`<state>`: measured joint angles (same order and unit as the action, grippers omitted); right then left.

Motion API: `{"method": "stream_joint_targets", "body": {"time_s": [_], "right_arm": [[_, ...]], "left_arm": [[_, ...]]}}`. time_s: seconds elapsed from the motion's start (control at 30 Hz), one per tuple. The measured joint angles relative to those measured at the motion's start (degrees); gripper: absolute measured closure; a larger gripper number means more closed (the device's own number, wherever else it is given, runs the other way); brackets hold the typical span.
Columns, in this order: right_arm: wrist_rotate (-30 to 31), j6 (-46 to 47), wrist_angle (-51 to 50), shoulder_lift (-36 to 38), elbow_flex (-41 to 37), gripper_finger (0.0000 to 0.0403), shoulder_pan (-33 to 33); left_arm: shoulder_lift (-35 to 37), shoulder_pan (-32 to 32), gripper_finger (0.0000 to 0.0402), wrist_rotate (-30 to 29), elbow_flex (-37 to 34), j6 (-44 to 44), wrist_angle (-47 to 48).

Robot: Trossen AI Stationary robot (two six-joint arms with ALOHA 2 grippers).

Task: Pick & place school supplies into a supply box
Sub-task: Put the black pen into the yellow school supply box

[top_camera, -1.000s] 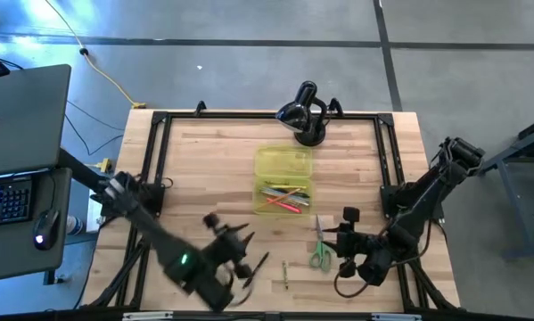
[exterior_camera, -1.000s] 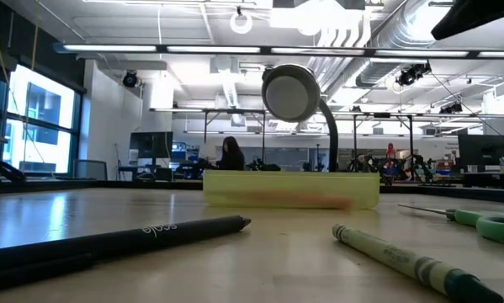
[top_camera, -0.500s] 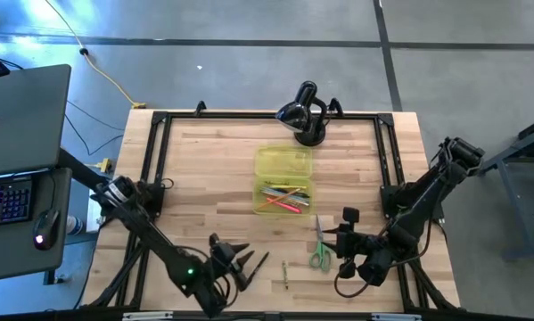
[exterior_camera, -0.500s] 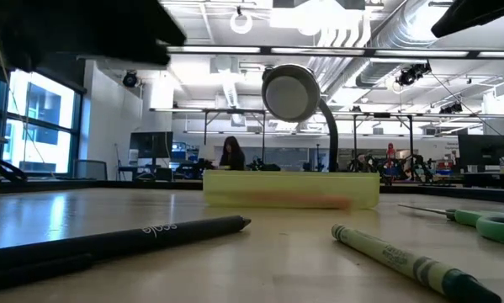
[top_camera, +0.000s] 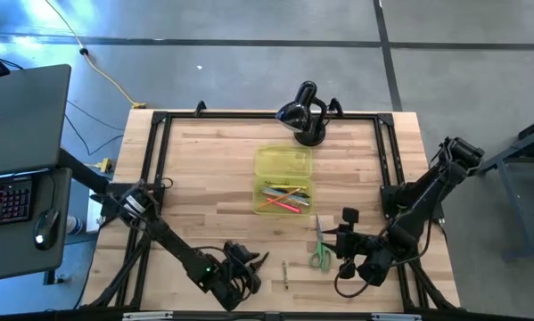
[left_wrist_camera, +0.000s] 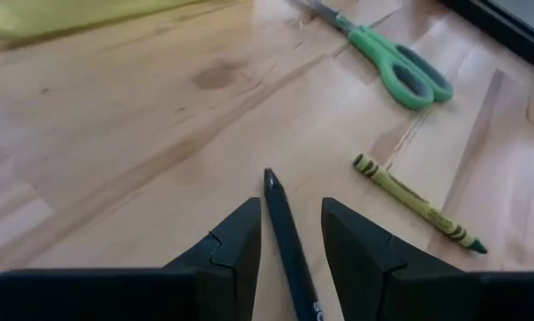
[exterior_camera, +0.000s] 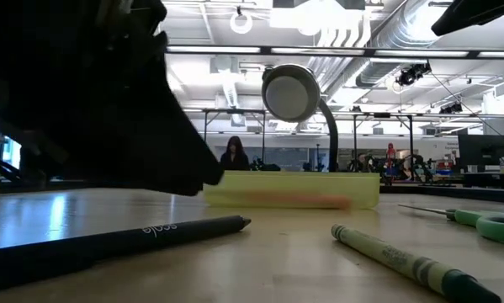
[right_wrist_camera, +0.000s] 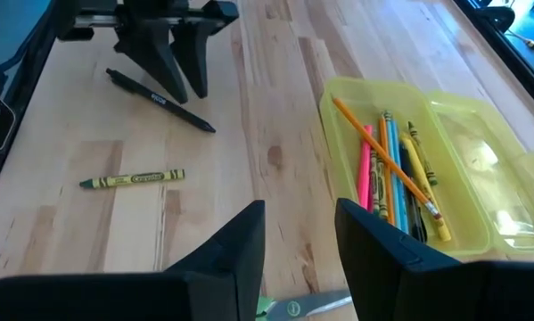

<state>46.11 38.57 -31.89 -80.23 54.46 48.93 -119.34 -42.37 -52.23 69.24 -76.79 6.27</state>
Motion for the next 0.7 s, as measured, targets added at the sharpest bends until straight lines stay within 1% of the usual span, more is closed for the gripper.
{"method": "stream_joint_targets", "body": {"time_s": [0.17, 0.27, 0.33, 0.4, 0.47, 0.57, 0.63, 0.7], "right_arm": [[-0.4, 0.0, 1.4, 0.0, 0.0, 0.0285, 0.0], [-3.2, -2.1, 5.9, 0.0, 0.0, 0.0285, 0.0], [-5.1, -7.1, 9.3, 0.0, 0.0, 0.0285, 0.0], [-5.0, -14.5, 12.9, 0.0, 0.0, 0.0285, 0.1], [-3.2, -23.4, 16.9, 0.0, 0.0, 0.0285, 0.1], [-2.0, -36.6, 24.7, 0.0, 0.0, 0.0285, -1.0], [-3.9, -42.3, 30.1, 0.0, 0.0, 0.0285, -2.2], [-7.9, -44.9, 33.9, 0.0, 0.0, 0.0285, -3.4]], "left_arm": [[-0.2, 0.0, 0.0250, -0.7, 0.2, 0.3, -0.8], [-0.2, -0.1, 0.0250, -1.3, 0.7, 0.8, -0.3], [-0.2, 0.0, 0.0250, -1.3, 2.1, 2.7, -0.3], [-0.2, 0.0, 0.0250, -1.7, 3.9, 6.1, -0.3], [-0.2, 0.0, 0.0250, -4.6, 6.4, 11.5, -0.1], [0.2, 0.0, 0.0250, -11.4, 10.5, 22.0, 0.2], [1.0, 0.0, 0.0250, -13.8, 12.9, 27.6, 1.4], [2.0, 0.2, 0.0250, -14.7, 15.2, 30.9, 3.4]]}}
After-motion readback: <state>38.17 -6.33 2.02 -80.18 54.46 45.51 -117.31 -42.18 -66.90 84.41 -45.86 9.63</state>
